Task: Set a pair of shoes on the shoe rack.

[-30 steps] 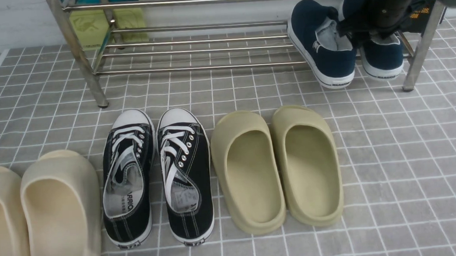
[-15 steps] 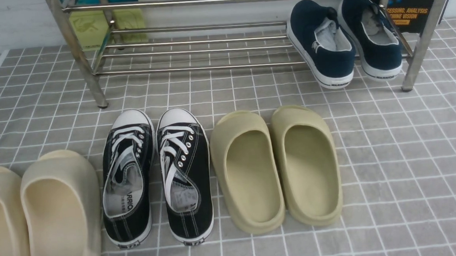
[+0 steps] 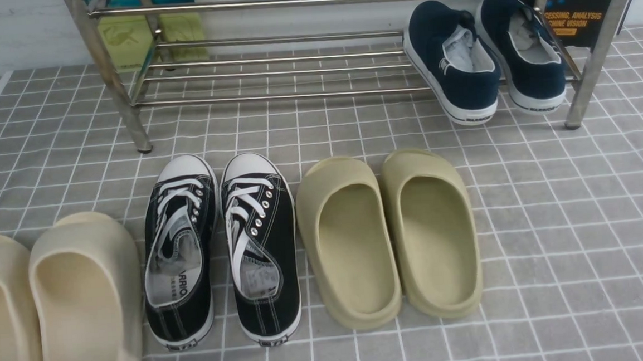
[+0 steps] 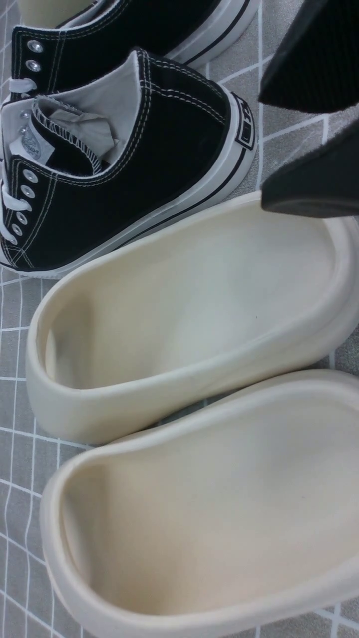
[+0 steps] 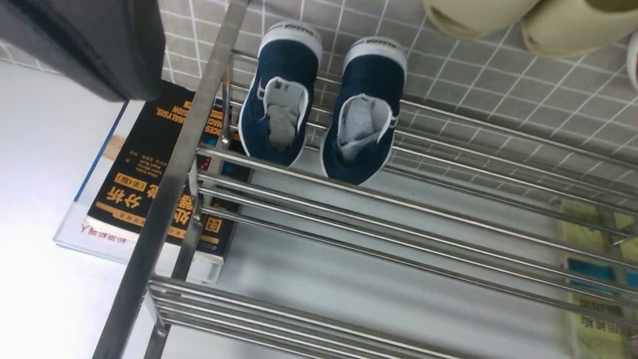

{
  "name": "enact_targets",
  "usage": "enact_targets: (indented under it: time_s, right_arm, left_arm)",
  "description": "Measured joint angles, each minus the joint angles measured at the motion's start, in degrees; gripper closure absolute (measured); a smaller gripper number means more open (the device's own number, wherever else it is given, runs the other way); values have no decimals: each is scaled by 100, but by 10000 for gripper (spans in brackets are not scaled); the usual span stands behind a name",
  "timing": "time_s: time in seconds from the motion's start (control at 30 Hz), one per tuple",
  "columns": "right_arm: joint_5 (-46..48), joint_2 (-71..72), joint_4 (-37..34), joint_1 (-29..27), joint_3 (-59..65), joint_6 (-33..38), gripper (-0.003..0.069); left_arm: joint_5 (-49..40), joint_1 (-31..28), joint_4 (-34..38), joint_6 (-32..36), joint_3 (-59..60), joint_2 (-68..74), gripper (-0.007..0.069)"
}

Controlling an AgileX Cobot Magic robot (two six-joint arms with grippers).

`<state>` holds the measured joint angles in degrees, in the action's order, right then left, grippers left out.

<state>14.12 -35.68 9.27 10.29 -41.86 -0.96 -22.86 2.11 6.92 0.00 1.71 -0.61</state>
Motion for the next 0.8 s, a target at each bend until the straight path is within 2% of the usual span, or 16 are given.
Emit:
enact_targets:
  time_s: [0.13, 0.17, 0.3, 0.37, 0.53, 0.8]
  right_arm:
    - [-504, 1084, -105, 0, 1415, -221, 662]
    - [-708, 1807, -144, 0, 2173, -413, 660]
    - [-981, 3264, -155, 0, 3402, -798, 659]
    - [-1275, 3558, -155, 0, 3857, -999, 657]
    - [-1820, 3333, -155, 0, 4328, -1320, 654]
    - [-1910, 3113, -150, 0, 4328, -1354, 649]
  left_arm:
    - [0, 0, 0, 0, 0, 0, 386]
    - [0, 0, 0, 0, 0, 0, 386]
    - [0, 0, 0, 0, 0, 0, 386]
    - [7, 0, 2, 0, 0, -2, 386]
    - [30, -6, -4, 0, 0, -7, 386]
    - [19, -6, -4, 0, 0, -7, 386]
